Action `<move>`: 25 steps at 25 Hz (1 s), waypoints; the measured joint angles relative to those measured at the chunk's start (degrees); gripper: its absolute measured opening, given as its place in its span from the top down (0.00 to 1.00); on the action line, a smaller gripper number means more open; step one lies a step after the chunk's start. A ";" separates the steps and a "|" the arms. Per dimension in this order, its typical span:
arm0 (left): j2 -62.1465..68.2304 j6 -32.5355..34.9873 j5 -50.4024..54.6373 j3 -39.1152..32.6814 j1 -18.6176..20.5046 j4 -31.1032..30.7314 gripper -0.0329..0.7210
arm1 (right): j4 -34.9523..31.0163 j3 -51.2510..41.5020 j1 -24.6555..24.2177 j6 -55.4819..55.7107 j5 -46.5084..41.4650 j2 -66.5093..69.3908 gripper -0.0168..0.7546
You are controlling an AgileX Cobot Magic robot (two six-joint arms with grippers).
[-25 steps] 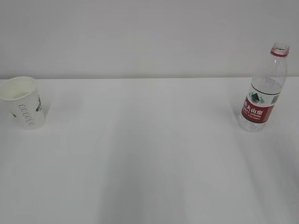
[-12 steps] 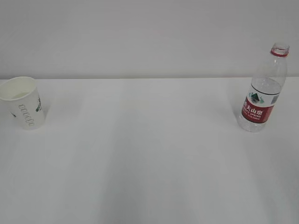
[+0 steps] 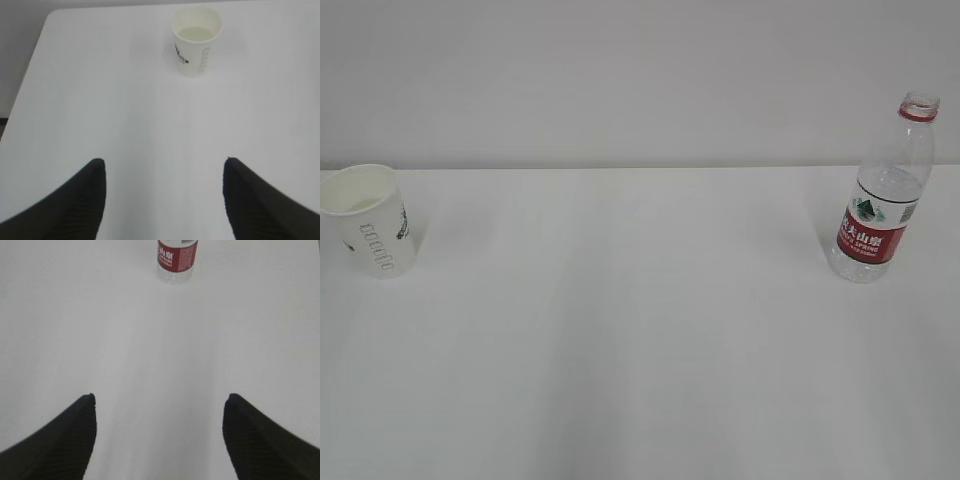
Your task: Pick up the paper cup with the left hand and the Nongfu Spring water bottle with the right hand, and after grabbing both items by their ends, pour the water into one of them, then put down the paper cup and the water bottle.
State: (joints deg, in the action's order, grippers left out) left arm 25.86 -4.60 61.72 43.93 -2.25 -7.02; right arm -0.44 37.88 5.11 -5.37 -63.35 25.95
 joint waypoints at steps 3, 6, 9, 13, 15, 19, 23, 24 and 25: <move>0.00 0.00 2.96 0.00 0.00 0.00 0.25 | 0.00 -1.26 0.00 1.84 -2.51 0.00 0.21; 0.00 0.00 4.00 -0.82 0.00 0.00 0.25 | 0.00 -3.64 0.00 2.41 -3.36 0.00 0.21; 0.00 0.00 4.00 -2.83 0.00 0.00 0.25 | 0.00 -6.34 0.00 2.71 -3.50 0.00 0.21; -0.04 0.00 3.59 -6.61 0.00 0.00 0.25 | 0.00 -8.30 0.00 2.70 -3.50 -0.54 0.21; -0.04 0.00 2.09 -9.27 0.00 0.00 0.25 | 0.00 -8.51 0.00 2.70 -3.28 -1.47 0.21; -0.04 0.09 -0.76 -12.94 0.00 0.11 0.25 | 0.00 -8.76 0.00 2.70 -3.17 -4.94 0.21; -0.13 0.09 -1.40 -13.04 -0.26 0.11 0.25 | 0.00 -8.89 0.00 2.70 -2.80 -9.15 0.21; -0.36 0.09 -1.54 -13.04 -0.39 0.11 0.25 | 0.00 -8.89 0.00 2.70 -2.80 -10.24 0.21; -0.90 0.09 -1.67 -13.04 -0.61 0.11 0.25 | 0.00 -8.89 0.00 2.70 -2.80 -11.30 0.21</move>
State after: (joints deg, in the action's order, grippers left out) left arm 24.96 -4.51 60.04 30.88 -2.87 -6.91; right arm -0.44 28.99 5.11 -2.67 -66.15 14.65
